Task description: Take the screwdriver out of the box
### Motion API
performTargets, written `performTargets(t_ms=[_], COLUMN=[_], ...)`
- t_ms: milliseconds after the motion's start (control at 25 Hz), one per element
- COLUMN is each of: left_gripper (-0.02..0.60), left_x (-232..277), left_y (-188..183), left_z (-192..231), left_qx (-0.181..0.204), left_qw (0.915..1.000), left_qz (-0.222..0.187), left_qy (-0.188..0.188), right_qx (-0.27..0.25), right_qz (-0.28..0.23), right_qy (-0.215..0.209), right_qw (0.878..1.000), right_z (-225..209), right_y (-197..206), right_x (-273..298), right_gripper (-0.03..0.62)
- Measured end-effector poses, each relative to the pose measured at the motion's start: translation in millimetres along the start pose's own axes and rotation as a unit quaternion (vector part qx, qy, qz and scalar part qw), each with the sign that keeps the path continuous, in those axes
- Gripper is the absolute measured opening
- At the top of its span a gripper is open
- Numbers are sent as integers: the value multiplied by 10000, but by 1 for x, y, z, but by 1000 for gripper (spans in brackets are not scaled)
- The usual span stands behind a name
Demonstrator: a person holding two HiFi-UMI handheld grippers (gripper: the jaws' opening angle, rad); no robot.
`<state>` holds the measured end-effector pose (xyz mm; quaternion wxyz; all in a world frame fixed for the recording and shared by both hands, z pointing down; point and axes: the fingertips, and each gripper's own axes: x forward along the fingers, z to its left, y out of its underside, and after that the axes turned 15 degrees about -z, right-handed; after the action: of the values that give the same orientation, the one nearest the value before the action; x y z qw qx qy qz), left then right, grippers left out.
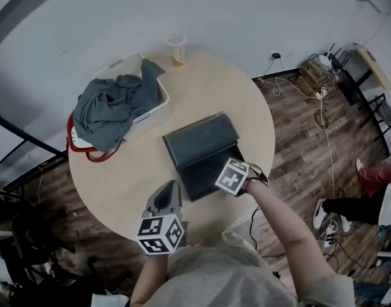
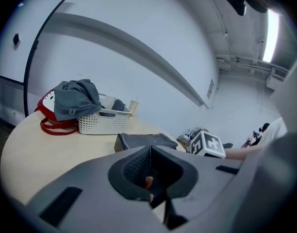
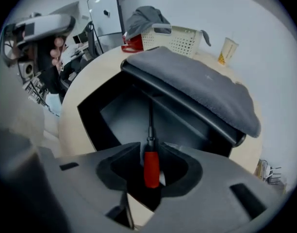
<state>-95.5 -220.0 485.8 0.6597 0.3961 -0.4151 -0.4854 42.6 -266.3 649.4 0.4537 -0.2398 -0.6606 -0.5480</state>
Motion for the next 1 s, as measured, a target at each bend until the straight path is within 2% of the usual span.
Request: performTargets(t_ms=[160, 320, 640, 800, 1000], left_gripper=[5, 5, 4, 3, 5], left_x=[-1, 0, -1, -4, -13], left_y=[-2, -4, -11, -14, -16], left_z=[6, 13, 17, 19, 20], left_qx=[-8, -28, -17, 11, 46], left_qw=[9999, 9998, 9999, 9998, 9995], left_qz=[-39, -78, -122, -154, -145], left_qy=[-106, -176, -44, 90, 286], right_qx=[-257, -467, -573, -760, -741], right_qz=[584, 761, 567, 443, 74], right_qy=[-234, -403, -257, -50, 294], right_qw=[9977, 9952, 9964, 9961, 9968], right_z=[0, 1, 4, 5, 8], right_y=[12, 14, 5, 0, -12], right_x=[13, 17, 13, 2, -16], right_gripper=[84, 81, 78, 78, 78])
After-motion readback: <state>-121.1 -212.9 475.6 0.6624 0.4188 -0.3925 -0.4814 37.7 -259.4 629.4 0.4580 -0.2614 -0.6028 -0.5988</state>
